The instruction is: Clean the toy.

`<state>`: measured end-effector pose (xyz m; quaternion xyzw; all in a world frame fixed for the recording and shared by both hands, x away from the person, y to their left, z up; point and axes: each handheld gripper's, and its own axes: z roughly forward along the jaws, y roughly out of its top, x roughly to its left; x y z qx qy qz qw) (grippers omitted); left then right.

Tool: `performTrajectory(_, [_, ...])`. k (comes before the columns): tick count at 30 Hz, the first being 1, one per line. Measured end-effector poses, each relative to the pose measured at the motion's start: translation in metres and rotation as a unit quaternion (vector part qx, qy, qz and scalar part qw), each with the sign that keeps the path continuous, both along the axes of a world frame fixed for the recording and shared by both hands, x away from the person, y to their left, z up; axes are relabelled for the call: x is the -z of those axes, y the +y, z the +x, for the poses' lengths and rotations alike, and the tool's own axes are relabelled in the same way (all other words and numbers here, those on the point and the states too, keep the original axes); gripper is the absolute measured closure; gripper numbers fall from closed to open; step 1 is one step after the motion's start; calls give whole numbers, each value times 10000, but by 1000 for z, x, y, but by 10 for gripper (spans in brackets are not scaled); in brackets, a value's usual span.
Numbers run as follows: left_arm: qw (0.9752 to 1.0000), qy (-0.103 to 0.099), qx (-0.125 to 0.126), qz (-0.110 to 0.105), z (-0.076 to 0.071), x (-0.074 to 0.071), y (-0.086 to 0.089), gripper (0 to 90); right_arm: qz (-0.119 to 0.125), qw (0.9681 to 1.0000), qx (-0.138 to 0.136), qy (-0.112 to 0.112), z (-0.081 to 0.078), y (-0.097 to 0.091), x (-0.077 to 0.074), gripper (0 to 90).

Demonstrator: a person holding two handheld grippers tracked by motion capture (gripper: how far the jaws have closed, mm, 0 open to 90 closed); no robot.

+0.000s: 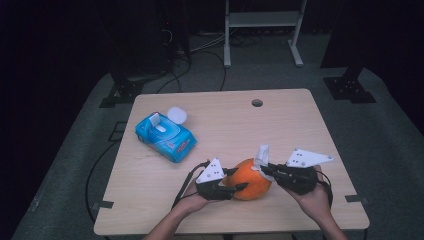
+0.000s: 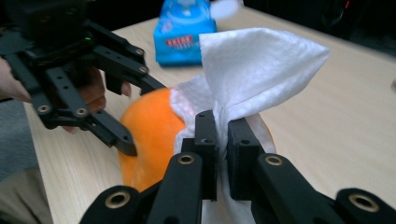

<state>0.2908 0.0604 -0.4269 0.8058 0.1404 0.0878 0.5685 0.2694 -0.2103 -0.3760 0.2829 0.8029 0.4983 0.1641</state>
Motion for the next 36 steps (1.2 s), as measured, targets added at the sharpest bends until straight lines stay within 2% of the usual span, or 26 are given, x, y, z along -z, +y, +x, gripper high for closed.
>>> performTrajectory(1, [10000,-46,34,29,-1,-2,0,492,130,9998,-134,-37,-3,3,-5,837])
performTrajectory(2, [9999,-115,39,57,-3,-3,-2,492,129,9997,-189,-88,-4,6,-7,836])
performTrajectory(4, [9999,-149,27,39,-5,-6,-1,496,-6,9996,-218,-205,-6,10,-8,836])
performTrajectory(7, [9999,-165,-29,39,-4,-9,4,505,-37,10000,-10,-11,2,0,1,836])
performTrajectory(9, [9999,-138,-19,77,-3,-11,6,508,29,9996,140,239,7,-5,11,836])
performTrajectory(11, [9999,-113,13,112,-3,-9,4,509,53,9998,94,158,4,-1,8,836])
performTrajectory(13, [9999,-64,41,147,-2,-6,2,510,121,9998,-147,39,-1,9,1,836])
performTrajectory(15, [9998,-63,36,175,-2,-5,2,509,-96,9996,-253,-43,-2,19,2,836])
performTrajectory(16, [9997,-80,35,211,-2,-4,3,505,-111,9996,-260,-9,-1,20,4,836])
performTrajectory(18, [9997,-81,31,212,-2,-1,2,464,23,9994,-267,223,4,15,11,837])
performTrajectory(19, [9997,-91,49,216,-1,-1,1,414,-6,9993,-248,281,5,13,14,837])
performTrajectory(21, [9999,-5,58,138,1,0,3,318,-54,9993,-229,300,5,10,16,837])
performTrajectory(23, [9998,76,57,166,4,2,5,219,-138,9994,-138,285,5,7,18,837])
performTrajectory(28, [9992,319,107,229,13,17,7,154,-161,9991,12,382,11,-4,23,837])
performTrajectory(29, [9992,329,101,211,13,19,6,159,-207,9990,61,402,13,-6,24,837])
performTrajectory(32, [9995,175,39,255,9,18,3,331,-201,9987,159,436,15,-11,25,837])
performTrajectory(33, [9996,110,22,277,8,17,3,384,-195,9990,167,366,13,-10,22,837])
performTrajectory(34, [9996,62,18,269,7,15,3,418,-144,9994,130,293,11,-9,18,837])
performTrajectory(36, [9997,-42,10,225,4,13,1,453,89,9996,-125,244,5,-3,9,838])
